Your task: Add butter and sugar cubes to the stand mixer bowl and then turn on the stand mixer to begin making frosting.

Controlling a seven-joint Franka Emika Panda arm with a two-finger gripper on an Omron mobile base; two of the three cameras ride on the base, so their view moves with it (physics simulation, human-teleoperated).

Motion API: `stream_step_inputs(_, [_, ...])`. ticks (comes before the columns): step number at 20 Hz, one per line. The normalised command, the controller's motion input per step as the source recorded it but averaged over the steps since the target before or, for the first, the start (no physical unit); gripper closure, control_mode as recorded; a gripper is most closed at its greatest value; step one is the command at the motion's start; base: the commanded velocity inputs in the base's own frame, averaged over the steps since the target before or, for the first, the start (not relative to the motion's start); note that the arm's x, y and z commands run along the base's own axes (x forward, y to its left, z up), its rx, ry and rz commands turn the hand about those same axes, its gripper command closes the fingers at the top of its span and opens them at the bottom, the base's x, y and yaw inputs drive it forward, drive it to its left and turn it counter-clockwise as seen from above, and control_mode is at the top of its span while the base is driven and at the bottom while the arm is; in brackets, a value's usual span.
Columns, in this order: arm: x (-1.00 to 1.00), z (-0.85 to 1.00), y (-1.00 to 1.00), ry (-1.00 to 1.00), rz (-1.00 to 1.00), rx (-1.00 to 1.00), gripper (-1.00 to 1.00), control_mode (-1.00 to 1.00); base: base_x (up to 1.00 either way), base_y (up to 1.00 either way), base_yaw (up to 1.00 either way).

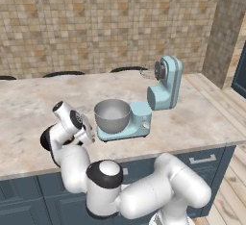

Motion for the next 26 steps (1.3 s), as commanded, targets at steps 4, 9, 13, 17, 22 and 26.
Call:
stream_step_inputs(4, [0.22, -0.32, 0.00, 0.00, 0.06, 0.00, -1.00, -1.00, 0.00, 0.00, 0.00])
stream_step_inputs(9, [0.38, -0.25, 0.01, 0.00, 0.08, 0.00, -1.00, -1.00, 0.00, 0.00, 0.00])
stream_step_inputs(13, [0.14, -0.17, 0.00, 0.00, 0.06, 0.00, -1.00, -1.00, 0.00, 0.00, 0.00])
stream_step_inputs(17, [-0.03, -0.16, -0.01, 0.00, 0.01, 0.00, 1.00, -1.00, 0.00, 0.00, 0.00])
stream_step_inputs(22, [-0.11, -0.13, -0.03, 0.00, 0.00, 0.00, 1.00, -1.00, 0.00, 0.00, 0.00])
stream_step_inputs(26, [-0.07, -0.01, 0.00, 0.00, 0.00, 0.00, 1.00, -1.00, 0.00, 0.00, 0.00])
